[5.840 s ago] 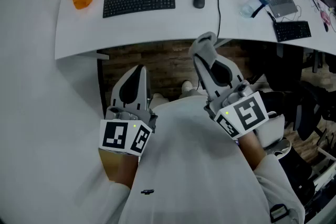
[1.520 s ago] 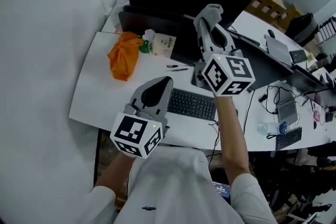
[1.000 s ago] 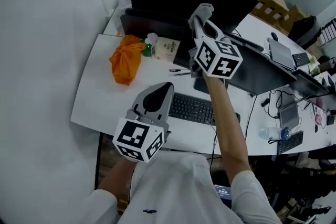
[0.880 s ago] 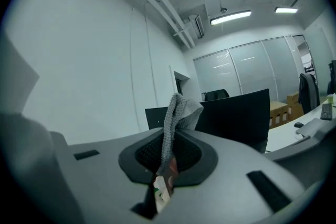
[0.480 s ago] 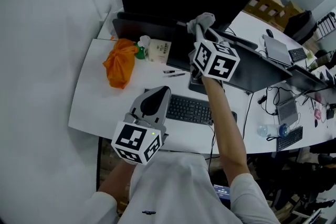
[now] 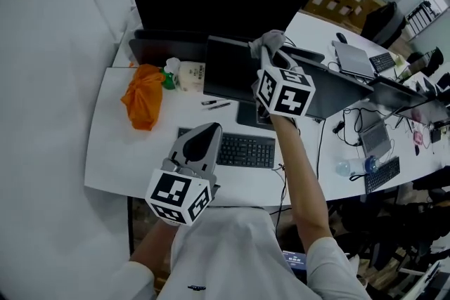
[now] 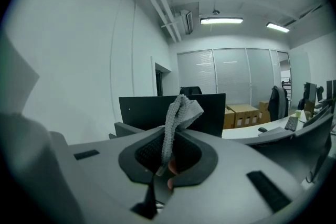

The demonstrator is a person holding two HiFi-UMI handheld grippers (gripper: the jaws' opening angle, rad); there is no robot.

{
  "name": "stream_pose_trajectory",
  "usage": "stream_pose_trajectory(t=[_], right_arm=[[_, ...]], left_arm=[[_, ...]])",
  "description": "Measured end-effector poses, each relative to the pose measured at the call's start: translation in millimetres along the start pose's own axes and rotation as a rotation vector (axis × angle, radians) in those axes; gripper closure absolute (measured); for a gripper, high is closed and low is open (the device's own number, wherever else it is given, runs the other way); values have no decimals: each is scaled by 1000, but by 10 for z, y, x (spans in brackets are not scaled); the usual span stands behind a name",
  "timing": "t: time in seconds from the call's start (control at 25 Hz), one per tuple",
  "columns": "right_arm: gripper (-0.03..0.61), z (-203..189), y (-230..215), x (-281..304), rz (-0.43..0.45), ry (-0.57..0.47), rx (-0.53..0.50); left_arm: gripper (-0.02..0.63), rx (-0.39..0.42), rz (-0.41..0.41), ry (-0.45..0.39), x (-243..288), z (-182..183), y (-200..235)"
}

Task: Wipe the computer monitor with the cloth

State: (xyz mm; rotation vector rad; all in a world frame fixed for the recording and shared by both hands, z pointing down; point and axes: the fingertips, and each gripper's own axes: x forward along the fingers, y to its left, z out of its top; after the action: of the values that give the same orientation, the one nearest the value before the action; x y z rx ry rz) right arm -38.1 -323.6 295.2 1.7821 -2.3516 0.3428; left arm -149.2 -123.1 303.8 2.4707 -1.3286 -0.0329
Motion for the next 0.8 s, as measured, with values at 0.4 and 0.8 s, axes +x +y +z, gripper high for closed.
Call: stream_pose_trajectory(t=[0.4,0.8], right_arm=[[554,-80,-482,-245,-91,58,-49],[552,-57,-937,-467,-156,58,-8]], left_arm=[[600,8,-56,2,79,-17,-212],[600,7,-72,2,94,-56,-301]])
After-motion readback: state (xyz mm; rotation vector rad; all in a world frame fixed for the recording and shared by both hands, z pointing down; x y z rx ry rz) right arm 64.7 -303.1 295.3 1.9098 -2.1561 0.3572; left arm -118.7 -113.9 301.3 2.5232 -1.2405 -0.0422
